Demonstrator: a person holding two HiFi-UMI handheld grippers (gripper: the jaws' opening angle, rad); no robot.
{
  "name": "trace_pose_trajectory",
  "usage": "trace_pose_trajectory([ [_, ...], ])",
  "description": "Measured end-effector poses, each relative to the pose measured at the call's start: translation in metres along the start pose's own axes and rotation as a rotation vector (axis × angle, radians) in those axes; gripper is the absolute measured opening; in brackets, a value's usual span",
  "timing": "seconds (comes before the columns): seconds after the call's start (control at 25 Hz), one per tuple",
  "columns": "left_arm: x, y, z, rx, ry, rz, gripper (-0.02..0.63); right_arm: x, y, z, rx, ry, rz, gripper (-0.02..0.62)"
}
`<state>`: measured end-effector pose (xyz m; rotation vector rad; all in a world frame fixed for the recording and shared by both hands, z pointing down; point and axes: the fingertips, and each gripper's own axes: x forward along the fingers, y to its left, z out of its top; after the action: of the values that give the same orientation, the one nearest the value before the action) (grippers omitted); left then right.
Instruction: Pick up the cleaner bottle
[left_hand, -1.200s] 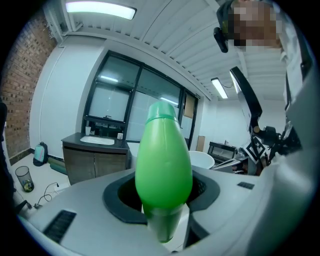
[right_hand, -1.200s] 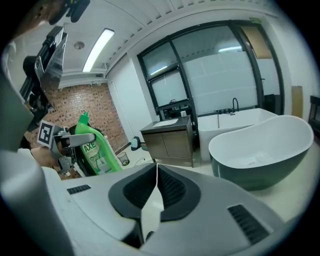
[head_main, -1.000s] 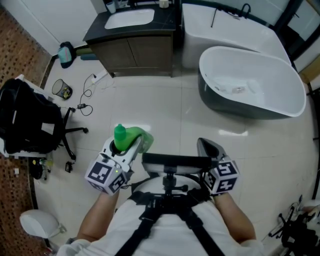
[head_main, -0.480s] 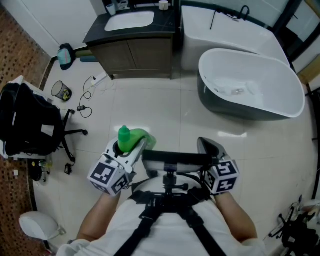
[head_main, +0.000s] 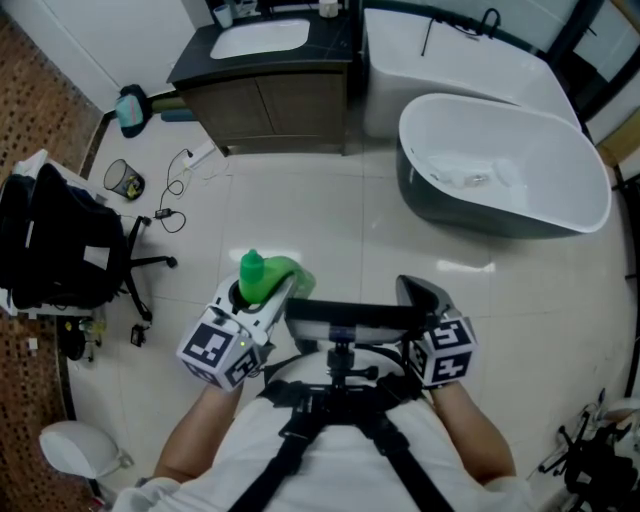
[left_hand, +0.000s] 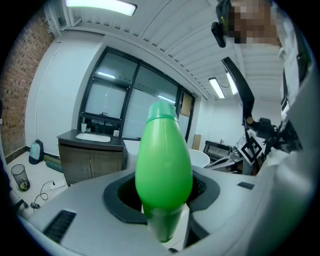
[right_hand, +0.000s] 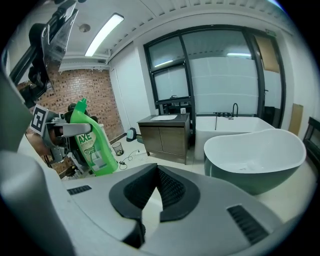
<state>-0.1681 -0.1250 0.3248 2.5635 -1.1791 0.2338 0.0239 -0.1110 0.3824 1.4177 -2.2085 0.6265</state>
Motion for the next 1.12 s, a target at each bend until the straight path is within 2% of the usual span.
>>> trace_pose_trajectory([
  [1.12,0.0014,-0.0076,-0.0059,-0.007,0.014,-0.004,0.167,-0.0018,0.0017,-0.0099,-0.022,0.030,0.013,0.002],
])
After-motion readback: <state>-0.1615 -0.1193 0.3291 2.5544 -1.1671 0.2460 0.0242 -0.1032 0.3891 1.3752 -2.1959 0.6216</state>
